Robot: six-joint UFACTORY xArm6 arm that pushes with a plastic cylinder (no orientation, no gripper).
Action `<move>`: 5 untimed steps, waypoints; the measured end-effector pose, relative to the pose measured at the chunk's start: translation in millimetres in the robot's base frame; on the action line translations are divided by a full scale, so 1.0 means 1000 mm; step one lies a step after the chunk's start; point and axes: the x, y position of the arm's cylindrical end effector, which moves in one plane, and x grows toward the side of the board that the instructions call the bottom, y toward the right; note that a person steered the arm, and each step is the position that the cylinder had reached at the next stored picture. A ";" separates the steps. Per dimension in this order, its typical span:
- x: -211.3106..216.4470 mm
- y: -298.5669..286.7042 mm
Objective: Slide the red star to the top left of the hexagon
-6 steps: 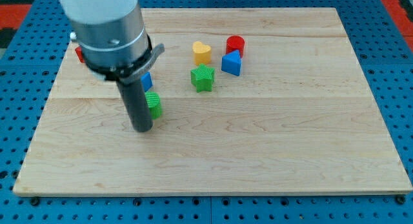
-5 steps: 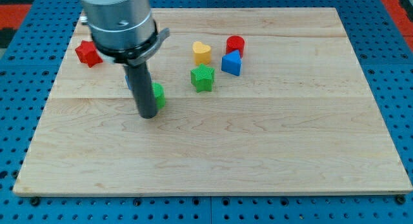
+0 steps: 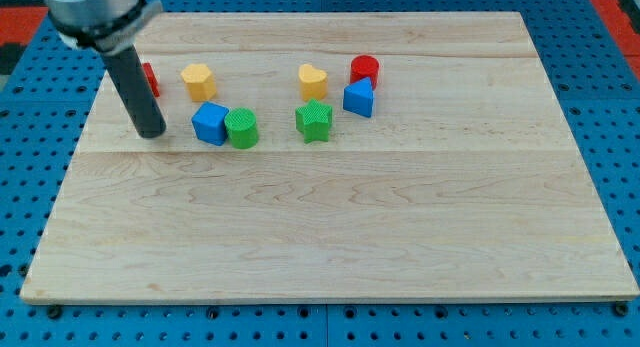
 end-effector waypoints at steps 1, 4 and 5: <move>-0.042 -0.049; -0.076 0.019; -0.077 0.011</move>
